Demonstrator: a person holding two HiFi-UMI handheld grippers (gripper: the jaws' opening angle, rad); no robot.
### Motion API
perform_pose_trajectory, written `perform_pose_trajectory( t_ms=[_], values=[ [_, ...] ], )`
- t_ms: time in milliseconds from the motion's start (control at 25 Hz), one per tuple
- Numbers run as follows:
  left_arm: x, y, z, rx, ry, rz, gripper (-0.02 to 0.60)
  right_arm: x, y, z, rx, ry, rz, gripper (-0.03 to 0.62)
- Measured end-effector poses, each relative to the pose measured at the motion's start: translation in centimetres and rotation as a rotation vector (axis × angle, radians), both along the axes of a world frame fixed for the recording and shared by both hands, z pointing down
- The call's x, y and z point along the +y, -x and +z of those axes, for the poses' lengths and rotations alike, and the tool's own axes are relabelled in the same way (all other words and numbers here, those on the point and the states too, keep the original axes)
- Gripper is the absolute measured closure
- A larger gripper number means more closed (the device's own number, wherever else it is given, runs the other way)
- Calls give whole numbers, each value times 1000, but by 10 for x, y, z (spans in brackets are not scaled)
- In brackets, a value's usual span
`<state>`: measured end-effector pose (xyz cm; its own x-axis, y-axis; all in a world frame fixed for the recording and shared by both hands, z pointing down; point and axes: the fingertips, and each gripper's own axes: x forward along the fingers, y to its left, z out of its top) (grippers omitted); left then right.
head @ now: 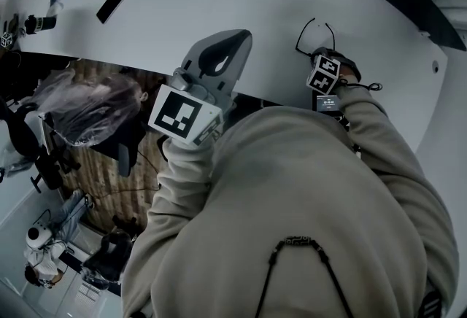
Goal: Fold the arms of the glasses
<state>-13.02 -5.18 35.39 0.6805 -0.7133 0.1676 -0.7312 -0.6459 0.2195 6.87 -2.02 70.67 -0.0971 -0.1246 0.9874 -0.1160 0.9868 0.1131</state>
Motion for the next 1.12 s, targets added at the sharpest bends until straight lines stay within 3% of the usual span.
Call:
perform_pose_trajectory(
  t_ms=[440, 800, 1120],
  values=[
    [-3, -10, -4, 6, -19, 36, 577, -6, 10, -39, -159, 20, 113, 554],
    [-3, -26, -5, -8, -31, 109, 577, -4, 38, -114, -482, 140, 279, 554],
    [-17, -47, -11, 2, -42, 182, 577, -9, 34, -182, -736, 201, 412, 554]
  ],
)
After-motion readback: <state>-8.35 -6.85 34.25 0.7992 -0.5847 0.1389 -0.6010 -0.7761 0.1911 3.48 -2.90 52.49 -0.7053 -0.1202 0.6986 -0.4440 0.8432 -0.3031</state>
